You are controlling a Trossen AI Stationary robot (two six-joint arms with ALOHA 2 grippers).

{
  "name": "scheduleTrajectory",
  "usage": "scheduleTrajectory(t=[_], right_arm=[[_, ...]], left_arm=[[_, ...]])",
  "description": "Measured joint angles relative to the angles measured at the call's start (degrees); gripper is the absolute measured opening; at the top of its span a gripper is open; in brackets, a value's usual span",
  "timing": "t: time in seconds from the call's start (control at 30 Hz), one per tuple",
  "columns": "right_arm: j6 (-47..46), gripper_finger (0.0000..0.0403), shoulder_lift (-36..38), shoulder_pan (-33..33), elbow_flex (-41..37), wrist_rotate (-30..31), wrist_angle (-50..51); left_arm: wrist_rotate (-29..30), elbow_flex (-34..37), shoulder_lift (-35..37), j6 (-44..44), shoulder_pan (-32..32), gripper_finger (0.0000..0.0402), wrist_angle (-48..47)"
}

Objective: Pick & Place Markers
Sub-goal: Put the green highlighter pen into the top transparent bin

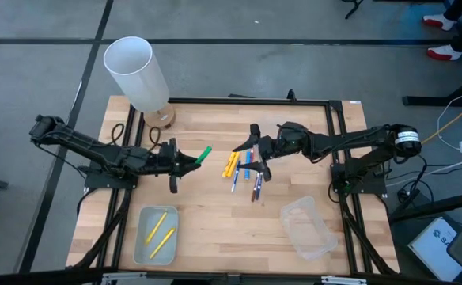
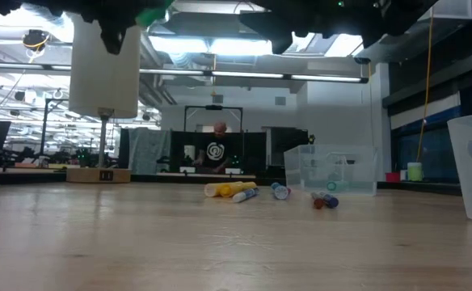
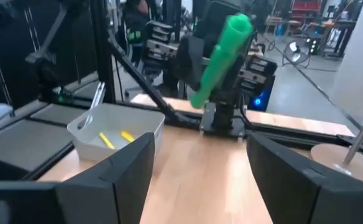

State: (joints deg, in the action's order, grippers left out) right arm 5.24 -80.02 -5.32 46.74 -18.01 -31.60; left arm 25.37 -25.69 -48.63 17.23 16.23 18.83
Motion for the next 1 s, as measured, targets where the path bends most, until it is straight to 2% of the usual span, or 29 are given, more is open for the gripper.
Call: scheduleTrajectory(t=[0.17,0.4,0.63,0.8,1.0], right_arm=[[-2.99,0.0255,-1.70,0.00,-0.02,0.44,-5.58],[-6.46,0.0255,-5.71,0.00,1.70,0.49,-13.09],[-4.99,0.0255,-14.33,1.30,10.57,0.23,-9.84],[-4.76,0.0255,-17.89,1.46,16.42,-1.02,-4.57],[-4.84,0.0255,-20.30,1.79,19.56,-3.49,-3.69]], left_arm=[[-0.55,-0.04,-1.92,-4.04,0.57,0.0061,6.20],[-0.89,-0.04,-6.35,-4.98,0.55,0.0061,10.24],[-0.88,-0.07,-9.89,-5.89,0.55,0.0061,13.51],[-0.43,-0.07,-10.09,-5.63,0.55,0.0061,13.79],[-0.40,-0.07,-10.08,-5.59,0.55,0.0061,13.79]])
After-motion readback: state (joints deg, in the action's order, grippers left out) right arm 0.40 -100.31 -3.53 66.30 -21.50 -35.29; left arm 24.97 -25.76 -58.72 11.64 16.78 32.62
